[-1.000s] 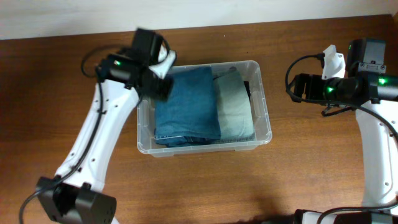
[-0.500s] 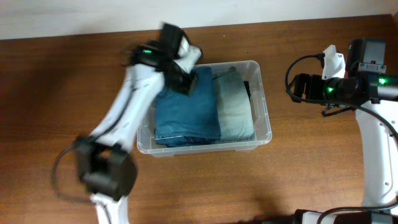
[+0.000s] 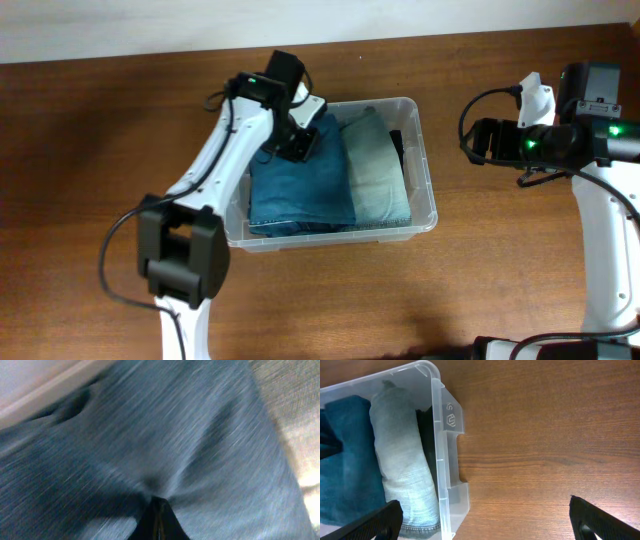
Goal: Pack container
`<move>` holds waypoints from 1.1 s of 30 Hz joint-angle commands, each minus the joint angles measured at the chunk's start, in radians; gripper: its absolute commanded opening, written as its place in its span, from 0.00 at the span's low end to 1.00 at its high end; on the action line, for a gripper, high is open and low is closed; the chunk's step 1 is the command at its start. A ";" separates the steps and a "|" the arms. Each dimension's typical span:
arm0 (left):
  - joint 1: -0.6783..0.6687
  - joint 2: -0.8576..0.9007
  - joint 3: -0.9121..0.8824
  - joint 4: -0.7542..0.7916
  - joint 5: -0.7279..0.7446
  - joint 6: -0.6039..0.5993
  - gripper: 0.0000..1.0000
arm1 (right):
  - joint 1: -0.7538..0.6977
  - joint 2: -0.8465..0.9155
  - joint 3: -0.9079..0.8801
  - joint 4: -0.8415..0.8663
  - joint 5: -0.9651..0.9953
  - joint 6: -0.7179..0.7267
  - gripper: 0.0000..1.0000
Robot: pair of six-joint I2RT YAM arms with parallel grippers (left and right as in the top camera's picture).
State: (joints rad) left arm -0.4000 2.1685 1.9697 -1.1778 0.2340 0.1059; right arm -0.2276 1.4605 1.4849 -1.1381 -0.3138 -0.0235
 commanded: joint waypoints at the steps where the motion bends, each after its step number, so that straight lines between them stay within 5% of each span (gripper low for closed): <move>1: 0.070 -0.186 -0.007 0.009 -0.146 -0.008 0.26 | 0.012 0.000 0.008 0.001 0.009 -0.008 0.98; 3: 0.100 -0.248 -0.007 0.032 -0.173 -0.008 0.75 | 0.041 0.001 0.014 0.002 0.015 -0.033 0.98; 4: 0.119 -0.275 -0.007 0.042 -0.182 -0.008 0.93 | 0.061 0.000 0.015 0.008 0.035 -0.032 0.98; 5: 0.140 -0.296 -0.007 0.049 -0.188 -0.008 0.99 | 0.093 0.001 0.016 0.021 0.074 -0.032 0.99; 14: 0.315 -0.319 -0.007 0.043 -0.190 -0.008 0.99 | 0.297 0.014 0.016 0.232 0.236 -0.025 0.99; 22: 0.377 -0.371 -0.007 -0.074 -0.204 -0.004 0.99 | 0.316 -0.057 0.028 0.190 0.225 0.000 0.98; 29: 0.383 -0.606 -0.095 -0.072 -0.204 -0.005 0.99 | 0.316 -0.295 -0.042 0.148 0.248 0.003 0.98; 33: 0.382 -0.857 -0.314 0.011 -0.204 -0.017 0.99 | 0.319 -0.521 -0.230 0.216 0.248 0.005 0.98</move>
State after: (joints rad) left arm -0.0193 1.5158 1.8076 -1.2140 0.0326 0.1001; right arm 0.0826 1.0863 1.3937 -0.9627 -0.0856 -0.0288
